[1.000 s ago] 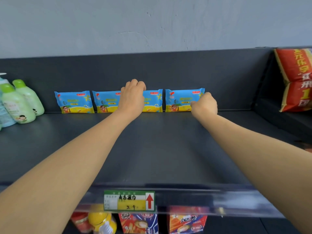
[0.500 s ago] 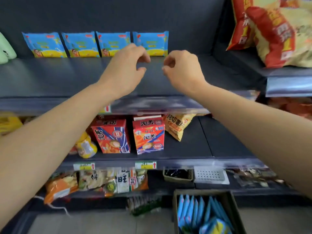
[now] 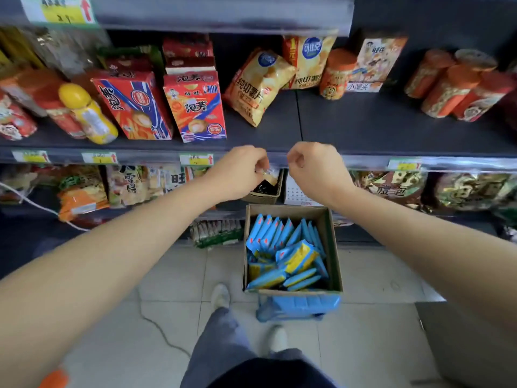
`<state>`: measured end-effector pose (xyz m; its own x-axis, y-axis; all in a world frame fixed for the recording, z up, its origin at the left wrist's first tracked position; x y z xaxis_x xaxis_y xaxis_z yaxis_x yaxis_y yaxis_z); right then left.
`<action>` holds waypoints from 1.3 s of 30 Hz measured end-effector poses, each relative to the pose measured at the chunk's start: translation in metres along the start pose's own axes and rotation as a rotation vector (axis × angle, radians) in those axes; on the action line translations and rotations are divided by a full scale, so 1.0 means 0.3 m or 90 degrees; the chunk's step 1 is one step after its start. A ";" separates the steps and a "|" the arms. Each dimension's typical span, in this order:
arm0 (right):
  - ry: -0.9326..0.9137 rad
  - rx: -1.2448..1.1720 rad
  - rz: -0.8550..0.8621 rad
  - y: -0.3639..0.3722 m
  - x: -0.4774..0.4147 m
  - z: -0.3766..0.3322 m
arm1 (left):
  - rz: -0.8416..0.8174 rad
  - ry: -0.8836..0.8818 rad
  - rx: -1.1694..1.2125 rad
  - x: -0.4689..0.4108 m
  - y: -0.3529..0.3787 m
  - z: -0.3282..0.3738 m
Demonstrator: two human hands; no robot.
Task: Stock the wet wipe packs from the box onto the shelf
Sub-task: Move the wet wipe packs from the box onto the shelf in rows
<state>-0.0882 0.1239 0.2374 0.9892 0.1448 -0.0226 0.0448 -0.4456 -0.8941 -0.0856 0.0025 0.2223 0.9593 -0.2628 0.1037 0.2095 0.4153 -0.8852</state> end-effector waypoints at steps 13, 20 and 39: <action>0.179 0.150 -0.497 0.676 0.144 0.534 | -0.374 -0.176 0.069 0.032 0.865 -0.238; 0.319 0.023 -0.509 0.873 0.175 0.705 | -0.477 -0.189 0.026 0.073 1.145 -0.274; 0.584 -0.209 -0.396 0.913 0.180 0.805 | -0.361 -0.392 0.317 -0.001 0.993 -0.382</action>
<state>-0.0564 0.2229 -0.1168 0.5067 -0.2158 0.8347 0.4610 -0.7503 -0.4738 -0.0453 0.0266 -0.0933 0.5932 -0.0940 0.7996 0.5908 0.7255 -0.3531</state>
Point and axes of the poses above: each hand's wrist, its own x-axis away from the middle knuckle, its own y-axis out of the palm, z = x × y, the point moved 9 cm from there along -x, towards the middle knuckle
